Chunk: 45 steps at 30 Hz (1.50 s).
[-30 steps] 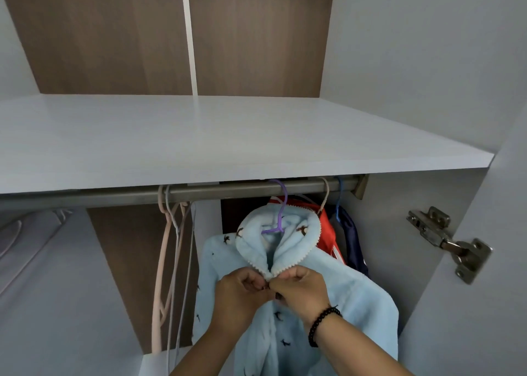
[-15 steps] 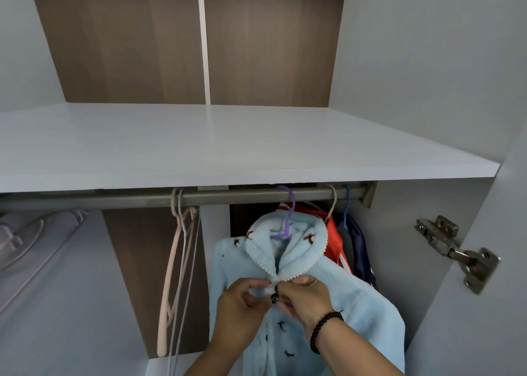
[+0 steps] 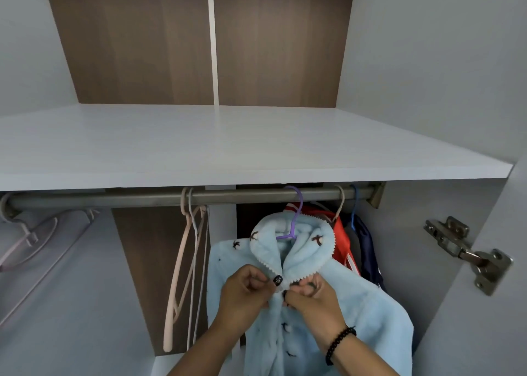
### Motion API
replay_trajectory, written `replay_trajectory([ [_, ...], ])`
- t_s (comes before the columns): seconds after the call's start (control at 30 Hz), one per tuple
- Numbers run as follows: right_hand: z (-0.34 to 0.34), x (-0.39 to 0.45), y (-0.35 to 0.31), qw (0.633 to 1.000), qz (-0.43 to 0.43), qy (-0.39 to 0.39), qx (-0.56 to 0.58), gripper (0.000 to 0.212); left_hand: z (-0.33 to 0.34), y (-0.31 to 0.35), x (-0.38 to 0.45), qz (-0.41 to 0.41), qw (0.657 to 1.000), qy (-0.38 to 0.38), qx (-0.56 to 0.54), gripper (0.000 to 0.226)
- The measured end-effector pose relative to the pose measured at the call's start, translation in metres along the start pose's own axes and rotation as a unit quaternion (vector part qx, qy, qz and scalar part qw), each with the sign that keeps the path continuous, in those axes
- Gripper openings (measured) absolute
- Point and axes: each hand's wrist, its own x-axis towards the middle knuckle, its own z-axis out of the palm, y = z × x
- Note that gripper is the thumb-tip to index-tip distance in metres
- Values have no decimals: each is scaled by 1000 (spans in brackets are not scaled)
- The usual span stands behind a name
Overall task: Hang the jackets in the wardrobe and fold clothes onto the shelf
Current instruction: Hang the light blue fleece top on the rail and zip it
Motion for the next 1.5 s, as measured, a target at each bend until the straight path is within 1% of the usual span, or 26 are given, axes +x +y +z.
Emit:
replay_trajectory([
  [0.1,-5,-4,-1,999,-22,-25,23,32,-1,-3,-5,43,998,-32,17,11],
  [0.17,-7,-6,0,999,-31,-29,29,33,-3,-5,-8,97,991,-53,72,15],
  [0.27,-10,-5,3,999,-37,-17,23,37,-2,-5,-11,192,967,-50,158,29],
  [0.33,-13,-5,5,999,-47,-16,-13,40,-1,-3,-11,229,952,-62,193,33],
  [0.43,-17,-7,0,987,-91,-34,-127,34,-2,2,-6,233,931,-108,259,24],
  [0.5,-19,-8,-8,972,-123,-51,-195,30,-4,7,0,215,916,-142,307,20],
  [0.53,-20,-9,-11,965,-133,-57,-219,27,-4,9,3,202,914,-154,316,20],
  [0.6,-19,-10,-16,957,-146,-59,-245,22,-4,10,7,158,930,-179,278,26],
  [0.67,-19,-11,-17,950,-158,-50,-265,24,-4,10,8,116,946,-198,228,24],
  [0.73,-19,-13,-15,941,-174,-46,-288,23,-3,8,11,115,943,-215,225,15],
  [0.8,-18,-13,-13,937,-178,-41,-297,20,-1,8,11,110,946,-217,215,13],
  [0.87,-15,-12,-11,947,-172,-24,-272,18,3,11,11,93,960,-206,168,8],
  [0.93,-10,-9,-8,956,-158,-6,-248,20,7,15,12,74,967,-202,135,10],
  [1.03,-7,-3,-1,965,-119,15,-234,19,12,14,18,61,968,-187,152,11],
  [1.1,-9,2,6,966,-92,28,-240,20,13,4,22,31,978,-152,139,8],
  [1.2,-20,10,18,965,-42,65,-251,19,4,-21,27,-28,995,-58,81,11],
  [1.27,-26,15,24,962,-3,84,-259,17,-5,-40,36,-88,995,-21,47,18],
  [1.33,-27,20,29,963,18,92,-253,18,-13,-56,47,-144,988,-11,49,32],
  [1.43,-20,27,36,965,22,97,-244,22,-18,-67,67,-185,979,-22,86,62],
  [1.5,-14,32,40,961,16,94,-261,26,-16,-69,82,-202,973,-30,108,77],
])
